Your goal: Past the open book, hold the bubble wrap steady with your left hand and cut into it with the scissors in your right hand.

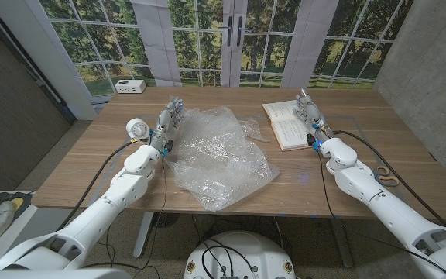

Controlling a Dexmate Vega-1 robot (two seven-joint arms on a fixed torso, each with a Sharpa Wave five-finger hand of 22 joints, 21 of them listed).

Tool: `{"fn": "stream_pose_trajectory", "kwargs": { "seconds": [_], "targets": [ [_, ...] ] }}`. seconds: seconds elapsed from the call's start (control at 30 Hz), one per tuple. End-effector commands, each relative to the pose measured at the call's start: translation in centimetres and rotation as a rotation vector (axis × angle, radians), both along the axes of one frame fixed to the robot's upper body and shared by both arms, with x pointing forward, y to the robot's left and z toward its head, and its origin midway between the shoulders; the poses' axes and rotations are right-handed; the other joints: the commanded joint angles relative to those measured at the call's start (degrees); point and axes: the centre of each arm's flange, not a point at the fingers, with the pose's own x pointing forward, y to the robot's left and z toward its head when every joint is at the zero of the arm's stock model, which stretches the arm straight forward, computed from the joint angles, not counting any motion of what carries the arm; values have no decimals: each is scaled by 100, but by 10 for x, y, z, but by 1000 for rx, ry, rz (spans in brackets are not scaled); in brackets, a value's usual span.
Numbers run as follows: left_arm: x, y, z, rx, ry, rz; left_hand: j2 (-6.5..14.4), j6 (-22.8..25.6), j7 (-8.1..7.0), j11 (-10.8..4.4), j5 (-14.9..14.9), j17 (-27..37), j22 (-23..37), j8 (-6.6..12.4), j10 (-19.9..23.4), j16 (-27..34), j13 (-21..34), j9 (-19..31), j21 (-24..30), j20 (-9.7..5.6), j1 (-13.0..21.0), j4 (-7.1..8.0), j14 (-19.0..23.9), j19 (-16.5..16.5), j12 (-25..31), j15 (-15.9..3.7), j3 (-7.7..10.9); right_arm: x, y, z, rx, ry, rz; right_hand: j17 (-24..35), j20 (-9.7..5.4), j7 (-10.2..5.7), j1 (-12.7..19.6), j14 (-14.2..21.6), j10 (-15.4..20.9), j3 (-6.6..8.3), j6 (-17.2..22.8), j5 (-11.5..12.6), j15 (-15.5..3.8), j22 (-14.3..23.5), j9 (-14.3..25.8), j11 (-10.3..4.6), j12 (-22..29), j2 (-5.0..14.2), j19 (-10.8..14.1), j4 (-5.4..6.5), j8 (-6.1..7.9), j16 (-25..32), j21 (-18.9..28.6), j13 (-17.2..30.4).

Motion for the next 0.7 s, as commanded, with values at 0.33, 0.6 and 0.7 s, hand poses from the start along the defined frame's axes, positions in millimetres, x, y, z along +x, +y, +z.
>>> {"fn": "stream_pose_trajectory", "kwargs": {
  "seconds": [0.33, 0.6, 0.7],
  "targets": [
    [-3, -4, 1, 36, -21, -1, 20, 28, -21, 40, 6, 32, 8, 3, 2, 32, 17, 18, 36, -3, 73, -30, -10, 10, 10, 13, 32, -23, 1, -6, -101, -49, -105, -1, -44, -14, 93, 20, 104, -22, 31, -30, -12, 12, 17, -31, 69, -32, -67, -59, 48, 42, 19, 13],
    [-6, -4, -5, 38, -14, -4, 25, 29, -20, 38, 4, 32, 8, 0, 8, 34, 17, 18, 40, -10, 77, -39, -13, 15, 13, 15, 34, -33, -3, -4, -223, -85, -186, -6, -63, -18, 117, -45, 138, -21, 57, -39, -19, 11, 17, -63, 74, -32, -86, -79, 54, 14, 24, 12],
    [-7, -4, -7, 46, -14, -5, 26, 21, -12, 29, 3, 31, 7, -5, 14, 38, 17, 18, 50, -33, 79, -45, -8, 39, 15, 16, 35, -38, -7, -5, -211, -113, -220, -9, -71, 1, 132, -119, 151, -17, 53, -44, -41, 11, 17, -48, 73, -24, -93, -89, 48, -11, 29, 11]
  ]
}}
